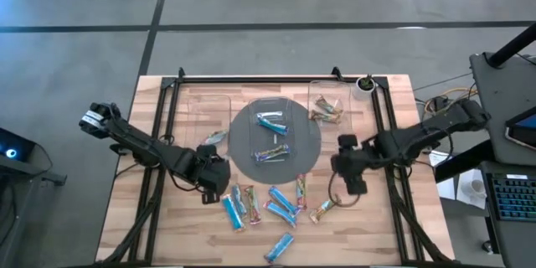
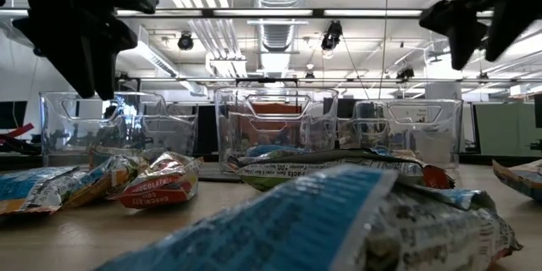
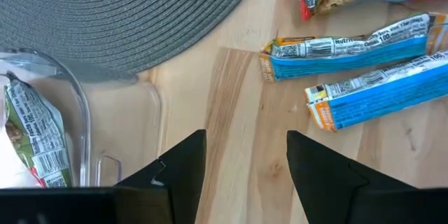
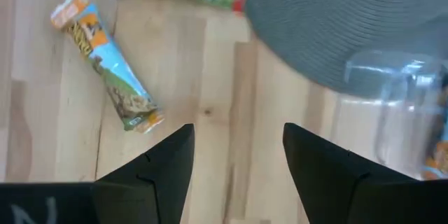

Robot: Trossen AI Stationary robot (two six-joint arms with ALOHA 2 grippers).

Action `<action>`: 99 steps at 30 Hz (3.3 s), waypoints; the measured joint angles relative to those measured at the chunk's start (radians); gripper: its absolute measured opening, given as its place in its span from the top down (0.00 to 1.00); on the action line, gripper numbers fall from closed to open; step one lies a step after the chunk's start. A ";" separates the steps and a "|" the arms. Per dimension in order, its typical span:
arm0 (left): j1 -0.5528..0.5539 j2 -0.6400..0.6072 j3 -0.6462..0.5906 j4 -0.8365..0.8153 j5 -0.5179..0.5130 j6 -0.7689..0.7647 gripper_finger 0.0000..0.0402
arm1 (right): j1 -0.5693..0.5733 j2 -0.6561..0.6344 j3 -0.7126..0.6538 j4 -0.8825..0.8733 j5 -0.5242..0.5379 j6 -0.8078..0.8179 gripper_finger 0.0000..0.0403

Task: Pick and place Granola Bars by type
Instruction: Put the yellow granola bar into the right transparent bin

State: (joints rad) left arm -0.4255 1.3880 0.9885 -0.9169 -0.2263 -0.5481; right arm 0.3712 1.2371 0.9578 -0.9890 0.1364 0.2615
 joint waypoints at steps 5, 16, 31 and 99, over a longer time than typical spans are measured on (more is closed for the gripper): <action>-0.001 0.001 -0.018 0.009 -0.001 -0.032 0.55 | 0.069 0.097 -0.036 0.060 -0.008 0.000 0.48; -0.013 0.001 -0.030 0.008 0.000 -0.074 0.55 | 0.215 0.363 0.004 0.099 -0.115 -0.002 0.48; -0.017 0.001 -0.039 0.012 -0.003 -0.082 0.55 | 0.225 0.438 -0.033 0.345 -0.080 -0.082 0.48; -0.220 0.027 -0.307 0.711 0.026 0.535 0.55 | -0.002 0.086 0.015 0.339 -0.006 0.705 0.55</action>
State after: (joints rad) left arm -0.6456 1.4151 0.6819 -0.2060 -0.2005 -0.0135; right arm 0.3691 1.3235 0.9732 -0.6496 0.1303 0.9667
